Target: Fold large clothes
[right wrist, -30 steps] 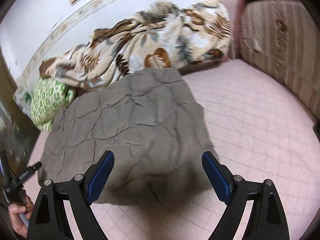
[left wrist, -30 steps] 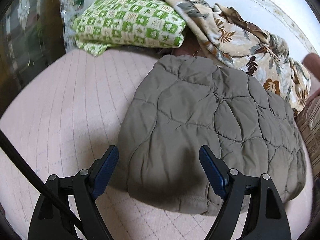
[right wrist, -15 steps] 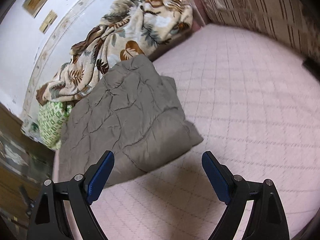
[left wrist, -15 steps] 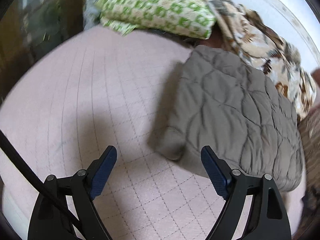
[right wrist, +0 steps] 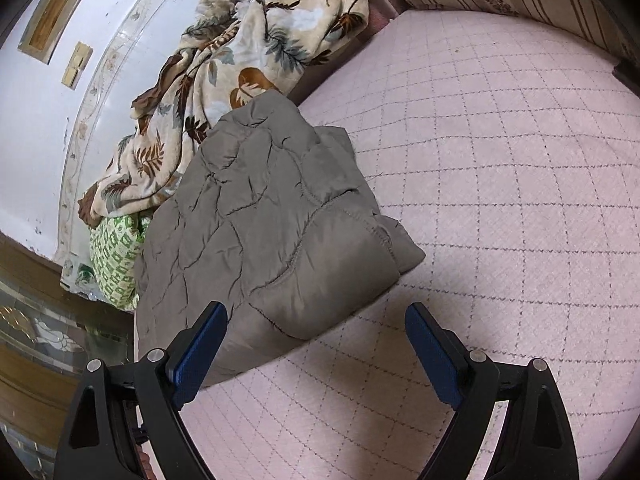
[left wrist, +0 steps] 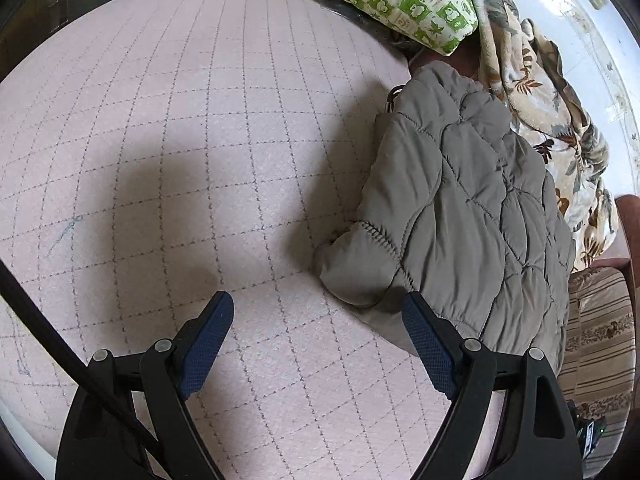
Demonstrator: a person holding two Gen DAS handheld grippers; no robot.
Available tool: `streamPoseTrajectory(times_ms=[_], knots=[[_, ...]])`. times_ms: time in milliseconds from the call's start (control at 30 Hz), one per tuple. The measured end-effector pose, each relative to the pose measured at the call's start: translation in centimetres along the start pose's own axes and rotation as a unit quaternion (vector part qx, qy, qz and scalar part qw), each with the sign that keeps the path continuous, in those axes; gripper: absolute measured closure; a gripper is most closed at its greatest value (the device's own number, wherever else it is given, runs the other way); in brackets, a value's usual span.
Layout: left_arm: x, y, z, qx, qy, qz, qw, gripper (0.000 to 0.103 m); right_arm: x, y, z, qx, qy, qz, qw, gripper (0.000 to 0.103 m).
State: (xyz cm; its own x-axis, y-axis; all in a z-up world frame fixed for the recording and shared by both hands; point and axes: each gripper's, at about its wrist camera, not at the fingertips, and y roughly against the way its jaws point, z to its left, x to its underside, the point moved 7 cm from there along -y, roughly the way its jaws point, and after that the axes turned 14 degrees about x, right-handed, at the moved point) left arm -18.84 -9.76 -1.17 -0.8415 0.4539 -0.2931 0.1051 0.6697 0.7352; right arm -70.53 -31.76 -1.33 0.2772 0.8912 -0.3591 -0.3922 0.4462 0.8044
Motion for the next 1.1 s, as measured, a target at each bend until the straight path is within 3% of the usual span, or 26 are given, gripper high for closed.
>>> streamPoseTrajectory(times_ms=[433, 1100], knots=[[0.0, -1.0, -0.5, 0.047, 0.017, 0.007, 0.9987, 0.018, -0.2, -0.2, -0.6, -0.012, -0.021, 0.006, 1.000, 0.010], [0.2, -1.7, -0.7, 0.059, 0.027, 0.018, 0.9977, 0.018, -0.2, -1.1, -0.9, -0.027, -0.040, 0.021, 0.999, 0.008]])
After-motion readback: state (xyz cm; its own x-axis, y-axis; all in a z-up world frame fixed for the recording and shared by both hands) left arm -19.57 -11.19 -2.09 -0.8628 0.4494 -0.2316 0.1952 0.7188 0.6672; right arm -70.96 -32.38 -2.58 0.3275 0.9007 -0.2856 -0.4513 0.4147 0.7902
